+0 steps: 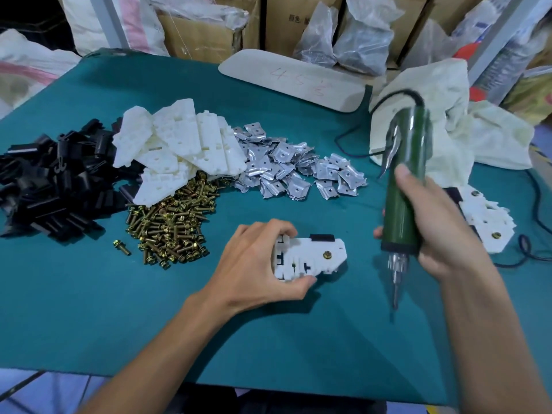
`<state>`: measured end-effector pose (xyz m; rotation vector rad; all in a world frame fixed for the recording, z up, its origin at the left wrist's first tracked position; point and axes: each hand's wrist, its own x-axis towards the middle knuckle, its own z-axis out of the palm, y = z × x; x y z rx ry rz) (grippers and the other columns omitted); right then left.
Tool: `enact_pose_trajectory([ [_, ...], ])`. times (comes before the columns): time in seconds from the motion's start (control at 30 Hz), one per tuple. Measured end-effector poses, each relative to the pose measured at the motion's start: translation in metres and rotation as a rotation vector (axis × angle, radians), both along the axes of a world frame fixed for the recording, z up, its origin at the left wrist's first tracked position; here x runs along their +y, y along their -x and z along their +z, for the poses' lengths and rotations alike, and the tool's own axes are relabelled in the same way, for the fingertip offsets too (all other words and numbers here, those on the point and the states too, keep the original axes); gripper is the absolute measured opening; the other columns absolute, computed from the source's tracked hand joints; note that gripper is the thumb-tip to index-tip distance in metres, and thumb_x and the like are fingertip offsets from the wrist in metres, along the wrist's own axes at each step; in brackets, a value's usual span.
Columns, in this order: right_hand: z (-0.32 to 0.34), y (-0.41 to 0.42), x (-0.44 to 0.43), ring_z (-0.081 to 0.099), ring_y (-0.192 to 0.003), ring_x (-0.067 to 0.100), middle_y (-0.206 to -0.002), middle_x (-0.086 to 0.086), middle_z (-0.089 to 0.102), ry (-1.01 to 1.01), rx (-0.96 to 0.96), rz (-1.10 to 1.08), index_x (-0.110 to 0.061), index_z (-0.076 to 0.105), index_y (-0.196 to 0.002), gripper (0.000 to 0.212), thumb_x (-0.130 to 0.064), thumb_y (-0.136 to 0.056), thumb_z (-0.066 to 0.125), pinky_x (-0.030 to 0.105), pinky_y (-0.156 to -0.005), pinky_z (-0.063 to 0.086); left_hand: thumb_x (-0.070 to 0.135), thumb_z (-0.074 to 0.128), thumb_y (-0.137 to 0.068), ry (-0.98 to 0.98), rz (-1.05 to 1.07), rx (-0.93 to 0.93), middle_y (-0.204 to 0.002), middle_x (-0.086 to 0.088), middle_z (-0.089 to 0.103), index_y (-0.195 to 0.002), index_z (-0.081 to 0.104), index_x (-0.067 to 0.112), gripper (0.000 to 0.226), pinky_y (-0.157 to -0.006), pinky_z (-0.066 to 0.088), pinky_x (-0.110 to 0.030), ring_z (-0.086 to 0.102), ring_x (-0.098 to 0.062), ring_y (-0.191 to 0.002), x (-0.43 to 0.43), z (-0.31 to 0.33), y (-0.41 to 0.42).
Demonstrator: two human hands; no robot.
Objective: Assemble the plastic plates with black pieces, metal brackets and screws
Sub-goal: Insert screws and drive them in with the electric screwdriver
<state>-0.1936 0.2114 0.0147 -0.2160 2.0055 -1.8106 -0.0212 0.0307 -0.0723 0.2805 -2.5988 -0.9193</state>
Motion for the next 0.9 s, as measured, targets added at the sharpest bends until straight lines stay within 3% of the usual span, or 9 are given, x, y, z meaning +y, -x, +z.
enact_pose_trajectory([
  [0.1, -0.023, -0.009, 0.012, 0.07, -0.064, 0.02, -0.101, 0.007, 0.06, -0.244, 0.085, 0.02, -0.036, 0.046, -0.108, 0.03, -0.058, -0.094, 0.063, 0.043, -0.06, 0.061, 0.067, 0.069, -0.062, -0.02, 0.029, 0.02, -0.097, 0.036, 0.044, -0.111, 0.048, 0.037, 0.062, -0.088, 0.029, -0.011, 0.041, 0.014, -0.104, 0.0, -0.001, 0.0],
  [0.13, -0.03, -0.011, 0.014, 0.07, -0.073, 0.023, -0.101, 0.006, 0.064, -0.31, 0.127, 0.011, -0.034, 0.043, -0.11, 0.036, -0.059, -0.093, 0.064, 0.049, -0.07, 0.061, 0.067, 0.069, -0.061, -0.033, 0.04, 0.02, -0.098, 0.036, 0.045, -0.111, 0.047, 0.039, 0.061, -0.087, 0.03, -0.013, 0.041, 0.013, -0.105, 0.0, -0.001, 0.0],
  [0.2, -0.042, -0.014, 0.019, 0.068, -0.093, 0.025, -0.103, 0.0, 0.068, -0.484, 0.225, 0.009, -0.028, 0.04, -0.116, 0.051, -0.065, -0.089, 0.064, 0.048, -0.087, 0.055, 0.069, 0.069, -0.06, -0.074, 0.066, 0.019, -0.1, 0.035, 0.048, -0.11, 0.046, 0.043, 0.06, -0.086, 0.033, -0.015, 0.041, 0.011, -0.106, 0.0, -0.002, 0.0],
  [0.33, -0.052, -0.015, 0.028, 0.057, -0.099, 0.022, -0.107, -0.004, 0.062, -0.746, 0.357, -0.013, -0.028, 0.045, -0.112, 0.061, -0.078, -0.081, 0.063, 0.038, -0.083, 0.042, 0.068, 0.07, -0.059, -0.21, 0.124, 0.029, -0.104, 0.028, 0.054, -0.109, 0.049, 0.045, 0.059, -0.088, 0.046, -0.032, 0.047, 0.003, -0.104, -0.001, -0.005, 0.0],
  [0.47, -0.052, -0.018, 0.031, 0.055, -0.101, 0.019, -0.11, -0.001, 0.06, -0.783, 0.496, 0.001, -0.024, 0.056, -0.103, 0.04, -0.059, -0.088, 0.066, 0.033, -0.08, 0.035, 0.068, 0.071, -0.061, -0.31, 0.15, 0.053, -0.109, 0.024, 0.057, -0.109, 0.05, 0.046, 0.057, -0.089, 0.05, -0.043, 0.052, -0.008, -0.106, -0.002, -0.005, -0.001],
  [0.57, -0.047, -0.035, 0.025, 0.055, -0.098, 0.018, -0.099, -0.007, 0.06, -0.645, 0.667, -0.048, -0.031, 0.059, -0.1, 0.026, -0.055, -0.092, 0.064, 0.029, -0.08, 0.035, 0.07, 0.071, -0.061, -0.327, 0.149, 0.059, -0.109, 0.021, 0.058, -0.108, 0.049, 0.047, 0.056, -0.089, 0.05, -0.044, 0.055, -0.011, -0.107, -0.001, -0.005, -0.001],
  [0.67, -0.038, -0.065, 0.009, 0.059, -0.071, 0.007, -0.078, -0.01, 0.066, -0.267, 0.541, 0.247, -0.042, 0.066, -0.112, 0.032, -0.063, -0.089, 0.057, 0.018, -0.066, 0.046, 0.076, 0.071, -0.062, -0.368, 0.161, 0.085, -0.109, 0.019, 0.061, -0.107, 0.05, 0.049, 0.057, -0.088, 0.051, -0.042, 0.058, -0.013, -0.106, -0.002, -0.005, -0.001],
  [0.8, -0.046, -0.088, -0.009, 0.068, -0.085, 0.023, -0.099, 0.0, 0.072, -0.302, 0.48, 0.624, -0.065, 0.049, -0.134, 0.046, -0.08, -0.092, 0.037, 0.044, -0.083, 0.058, 0.078, 0.072, -0.061, -0.423, 0.187, 0.133, -0.109, 0.022, 0.062, -0.107, 0.052, 0.047, 0.059, -0.088, 0.05, -0.031, 0.059, -0.007, -0.109, -0.005, -0.005, 0.0],
  [0.9, -0.05, -0.094, -0.023, 0.068, -0.101, 0.014, -0.108, -0.008, 0.073, -0.153, 0.41, 0.548, -0.051, 0.063, -0.128, 0.045, -0.071, -0.095, 0.039, 0.042, -0.093, 0.056, 0.077, 0.073, -0.062, -0.451, 0.188, 0.144, -0.111, 0.021, 0.062, -0.108, 0.054, 0.046, 0.058, -0.087, 0.049, -0.027, 0.059, -0.006, -0.11, -0.006, -0.005, 0.0],
])
